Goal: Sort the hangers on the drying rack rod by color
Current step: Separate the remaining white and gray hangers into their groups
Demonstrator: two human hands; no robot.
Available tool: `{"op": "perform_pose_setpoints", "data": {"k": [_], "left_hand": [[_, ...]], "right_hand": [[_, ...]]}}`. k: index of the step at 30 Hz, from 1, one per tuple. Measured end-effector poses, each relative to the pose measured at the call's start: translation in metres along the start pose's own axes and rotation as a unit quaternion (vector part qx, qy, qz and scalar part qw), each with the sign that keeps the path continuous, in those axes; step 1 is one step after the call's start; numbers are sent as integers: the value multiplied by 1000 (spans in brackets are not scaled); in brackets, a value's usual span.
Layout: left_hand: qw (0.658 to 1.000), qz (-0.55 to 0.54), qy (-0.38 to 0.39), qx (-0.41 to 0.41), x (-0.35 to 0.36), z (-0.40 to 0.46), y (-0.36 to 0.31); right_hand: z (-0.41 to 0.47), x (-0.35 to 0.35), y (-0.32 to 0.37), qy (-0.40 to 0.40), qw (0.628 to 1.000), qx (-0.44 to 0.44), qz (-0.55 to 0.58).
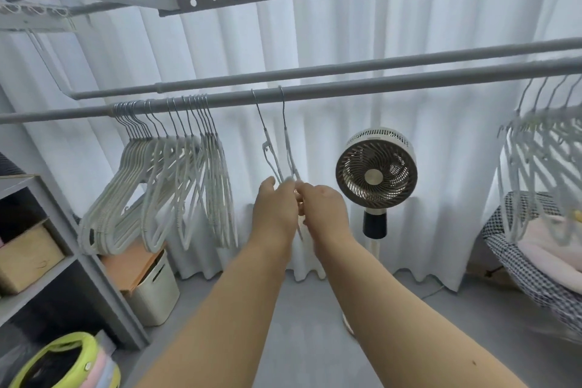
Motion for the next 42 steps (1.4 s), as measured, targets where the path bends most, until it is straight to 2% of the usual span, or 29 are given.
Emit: {"op": "perform_pose_setpoints", "data": {"k": [3, 13, 24, 31, 42], "left_hand": [[1000, -11, 2, 12, 16, -7, -1], [996, 52, 17, 68, 70, -32, -2], [990, 82, 48, 100, 130, -64, -1], [971, 107, 115, 182, 163, -78, -4], [966, 110, 171, 157, 198, -88, -6]], "right_hand": [[2, -20, 4, -10, 1000, 2, -3], [7, -89, 17, -69, 996, -32, -42], [3, -167, 30, -184, 980, -42, -59], [-1, -203, 38, -223, 972, -49, -60], [4, -238, 49, -273, 959, -43, -67]]}}
Point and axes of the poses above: each hand's wrist, its own z-axis towards the middle knuckle, its own x-axis out of the palm, y = z × x, the point moved 4 cm from there along z, towards the middle knuckle, and after that the axes turned 8 degrees about -y, right-handed, at the moved point
